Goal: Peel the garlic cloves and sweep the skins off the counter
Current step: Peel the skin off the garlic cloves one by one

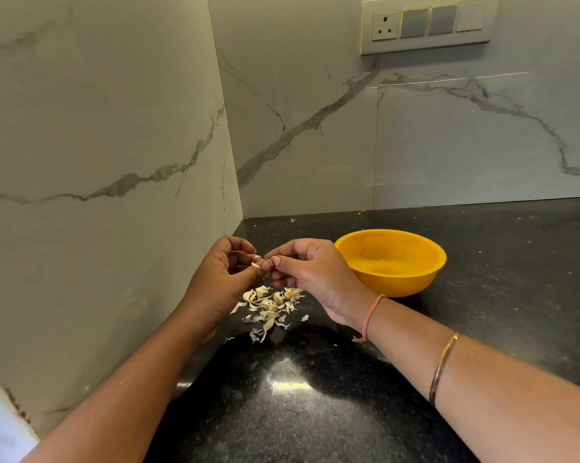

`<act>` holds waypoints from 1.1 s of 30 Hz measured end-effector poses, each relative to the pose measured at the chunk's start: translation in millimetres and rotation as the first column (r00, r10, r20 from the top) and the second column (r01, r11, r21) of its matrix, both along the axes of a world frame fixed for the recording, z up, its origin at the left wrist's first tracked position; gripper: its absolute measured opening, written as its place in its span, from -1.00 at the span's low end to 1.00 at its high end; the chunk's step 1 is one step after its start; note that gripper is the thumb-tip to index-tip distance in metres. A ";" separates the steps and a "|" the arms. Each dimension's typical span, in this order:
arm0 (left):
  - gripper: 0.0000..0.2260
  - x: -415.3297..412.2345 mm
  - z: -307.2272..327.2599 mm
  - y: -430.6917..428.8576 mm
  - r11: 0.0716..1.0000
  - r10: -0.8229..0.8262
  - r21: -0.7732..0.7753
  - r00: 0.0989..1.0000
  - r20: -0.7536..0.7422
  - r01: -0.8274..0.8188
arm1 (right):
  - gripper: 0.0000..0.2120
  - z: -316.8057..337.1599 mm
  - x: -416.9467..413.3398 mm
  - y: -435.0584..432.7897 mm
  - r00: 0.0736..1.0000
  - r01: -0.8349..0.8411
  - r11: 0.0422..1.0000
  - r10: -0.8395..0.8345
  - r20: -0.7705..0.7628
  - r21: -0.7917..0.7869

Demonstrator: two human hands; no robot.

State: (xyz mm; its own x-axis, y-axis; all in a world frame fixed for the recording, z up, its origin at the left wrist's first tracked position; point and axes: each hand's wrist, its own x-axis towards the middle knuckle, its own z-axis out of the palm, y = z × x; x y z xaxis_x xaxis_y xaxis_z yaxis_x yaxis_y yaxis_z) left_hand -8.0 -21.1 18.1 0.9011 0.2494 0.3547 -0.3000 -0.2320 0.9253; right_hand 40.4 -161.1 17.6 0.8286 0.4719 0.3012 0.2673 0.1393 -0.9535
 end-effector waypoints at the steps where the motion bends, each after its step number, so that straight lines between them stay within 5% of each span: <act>1: -0.80 0.4 -0.3 0.0 1.000 -0.003 0.021 1.000 -0.002 0.003 | -0.91 0.2 0.1 0.0 1.000 -0.002 1.000 0.002 -0.001 -0.001; 23: -0.74 0.0 -0.7 -0.6 0.965 0.112 0.231 0.992 0.054 -0.121 | -0.92 -1.5 -0.4 4.3 0.996 0.028 0.999 -0.027 -0.088 0.019; 29: -0.82 -2.5 3.6 -2.7 0.985 0.154 0.078 0.987 0.036 -0.156 | -0.89 -0.8 -0.7 5.2 0.990 0.060 0.996 -0.051 -0.131 0.066; 33: -0.72 -2.1 2.1 -0.5 0.966 0.231 0.116 0.973 0.009 -0.231 | -0.89 -0.1 0.7 2.2 0.986 0.073 0.992 -0.056 -0.160 0.103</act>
State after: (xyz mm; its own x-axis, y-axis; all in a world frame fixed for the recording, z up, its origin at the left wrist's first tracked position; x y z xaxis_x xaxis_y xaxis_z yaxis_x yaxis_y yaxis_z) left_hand -10.0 -21.6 20.2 0.8258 0.4084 0.3890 -0.2212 -0.3999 0.8895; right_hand 41.1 -158.8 17.5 0.8972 0.3875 0.2118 0.1280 0.2309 -0.9645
